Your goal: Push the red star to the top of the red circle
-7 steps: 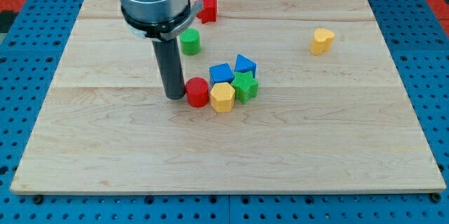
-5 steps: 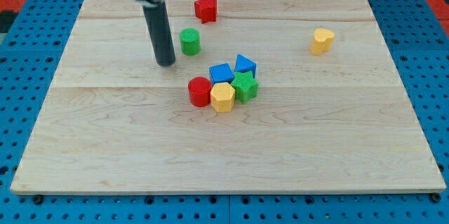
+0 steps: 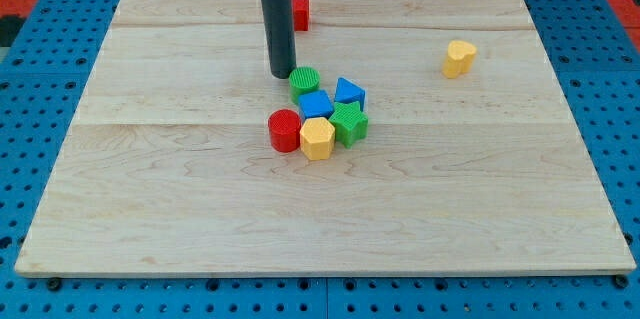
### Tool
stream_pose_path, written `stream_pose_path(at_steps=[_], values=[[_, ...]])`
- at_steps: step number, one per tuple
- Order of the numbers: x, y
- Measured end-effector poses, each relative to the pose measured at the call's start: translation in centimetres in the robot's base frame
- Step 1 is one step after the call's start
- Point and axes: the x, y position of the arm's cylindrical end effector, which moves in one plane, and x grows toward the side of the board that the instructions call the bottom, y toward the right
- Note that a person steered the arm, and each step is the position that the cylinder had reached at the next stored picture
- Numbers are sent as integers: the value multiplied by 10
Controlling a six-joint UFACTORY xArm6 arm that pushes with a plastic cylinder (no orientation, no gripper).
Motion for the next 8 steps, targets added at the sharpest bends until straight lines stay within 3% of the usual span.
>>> stream_pose_path(at_steps=[1, 2, 3, 4, 5, 7, 8], values=[[16, 3], [-8, -2], [-35, 51], [-93, 76], [-144, 33], [-107, -67], [-119, -53]])
